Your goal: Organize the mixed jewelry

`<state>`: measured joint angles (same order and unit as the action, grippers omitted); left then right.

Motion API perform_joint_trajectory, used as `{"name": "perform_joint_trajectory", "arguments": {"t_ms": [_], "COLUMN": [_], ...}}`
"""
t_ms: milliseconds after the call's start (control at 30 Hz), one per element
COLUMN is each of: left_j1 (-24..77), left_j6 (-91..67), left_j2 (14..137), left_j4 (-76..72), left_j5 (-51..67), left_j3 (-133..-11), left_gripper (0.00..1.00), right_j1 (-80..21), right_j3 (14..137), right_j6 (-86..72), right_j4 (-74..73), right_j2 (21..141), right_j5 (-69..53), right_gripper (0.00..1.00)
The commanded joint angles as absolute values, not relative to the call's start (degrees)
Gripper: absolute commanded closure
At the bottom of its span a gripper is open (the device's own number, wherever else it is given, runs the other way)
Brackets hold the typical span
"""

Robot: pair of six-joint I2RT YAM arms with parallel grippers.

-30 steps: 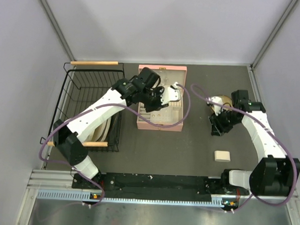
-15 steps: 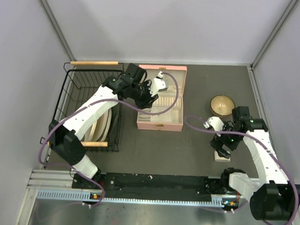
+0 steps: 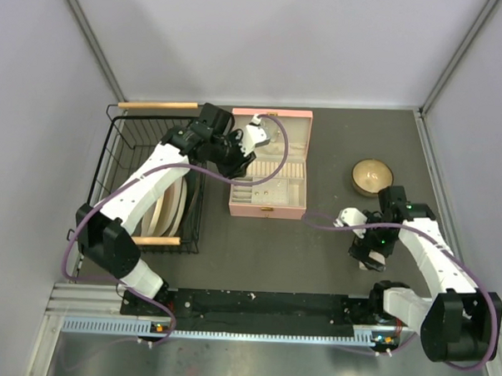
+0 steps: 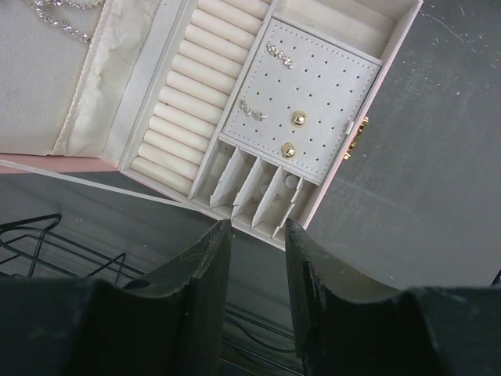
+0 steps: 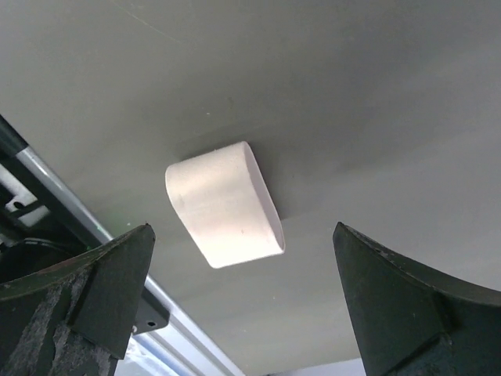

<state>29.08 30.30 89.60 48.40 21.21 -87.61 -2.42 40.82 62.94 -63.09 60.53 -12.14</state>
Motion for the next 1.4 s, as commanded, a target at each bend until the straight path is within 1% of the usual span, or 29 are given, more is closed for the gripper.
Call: {"name": "perform_joint_trajectory", "arguments": {"t_ms": [0,233,300,500,600,667,700,767,800,867,900,1033,1100,1233,1367], "left_j1": [28.3,27.33,27.16,26.72,26.46,26.37,26.19,26.1,26.1,25.93,25.75,24.18,23.65,21.8,20.22], "left_j6": [30.23,30.5,30.5,30.76,30.94,31.02,31.03,30.85,30.85,30.15,29.8,27.43,25.67,22.16,17.94], "left_j2": [87.1,87.36,87.19,86.49,86.4,86.48,86.48,86.31,86.31,86.05,86.04,85.34,84.73,83.5,82.09], "left_j4": [46.41,46.41,46.41,46.41,46.49,46.41,46.32,46.32,46.32,45.88,45.44,43.69,42.1,38.85,36.22], "left_j5": [22.33,22.32,22.41,22.33,22.41,22.59,22.67,22.68,22.59,22.06,21.71,21.62,21.19,17.42,13.1], "left_j3": [-87.63,-87.63,-87.63,-87.19,-86.84,-86.57,-86.49,-86.31,-86.22,-86.13,-86.05,-85.52,-85.26,-83.68,-82.88], "left_gripper": [0.6,0.6,0.6,0.6,0.6,0.6,0.6,0.6,0.6,0.6,0.6,0.6,0.6,0.6,0.6], "right_j1": [-5.53,-8.0,-8.09,-8.17,-8.44,-8.44,-8.52,-8.7,-8.7,-8.7,-8.79,-10.71,-12.56,-18.7,-26.52], "right_j3": [37.18,33.4,33.49,34.63,34.72,34.72,34.8,36.03,36.82,40.42,42.08,54.01,57.81,67.91,74.78], "right_j6": [64.42,63.81,63.28,62.58,62.32,61.79,61.44,60.13,59.51,56.97,55.56,48.8,43.53,33.59,21.75], "right_j4": [-56.36,-50.99,-50.45,-50.97,-51.41,-51.33,-51.5,-51.76,-52.72,-54.31,-55.97,-60.46,-61.17,-61.79,-61.53], "right_j2": [60.47,62.49,62.93,62.67,62.58,62.93,63.1,63.72,64.07,65.38,66.0,69.43,71.35,75.22,80.14], "right_j5": [-9.41,-8.0,-8.09,-7.56,-7.56,-7.65,-7.73,-7.82,-8.34,-9.4,-10.71,-14.32,-14.33,-12.4,-8.27], "right_gripper": [0.01,0.01,0.03,0.16,0.29,0.34,0.4,0.49,0.63,0.85,1.0,1.0,1.0,1.0,1.0]}}
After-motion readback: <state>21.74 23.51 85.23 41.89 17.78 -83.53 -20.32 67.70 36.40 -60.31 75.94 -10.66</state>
